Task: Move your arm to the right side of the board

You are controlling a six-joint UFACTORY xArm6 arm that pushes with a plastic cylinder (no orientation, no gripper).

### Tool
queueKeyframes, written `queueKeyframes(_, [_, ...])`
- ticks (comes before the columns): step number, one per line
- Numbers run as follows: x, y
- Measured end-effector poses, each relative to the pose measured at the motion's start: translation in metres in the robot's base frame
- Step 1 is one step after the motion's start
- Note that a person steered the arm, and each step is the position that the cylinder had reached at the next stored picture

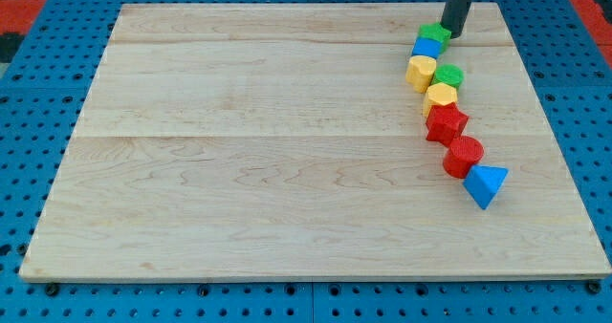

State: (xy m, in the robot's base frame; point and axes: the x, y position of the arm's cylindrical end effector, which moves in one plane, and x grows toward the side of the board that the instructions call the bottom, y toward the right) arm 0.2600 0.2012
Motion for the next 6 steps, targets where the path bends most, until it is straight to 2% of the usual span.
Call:
queueKeyframes(2, [0.000,0.015])
queueKeyframes(3, [0.021,0.025])
queueKeyframes(4, [0.065,0.034])
queueKeyframes(5, [0.129,0.069])
queueKeyframes(6, [0.138,0.073])
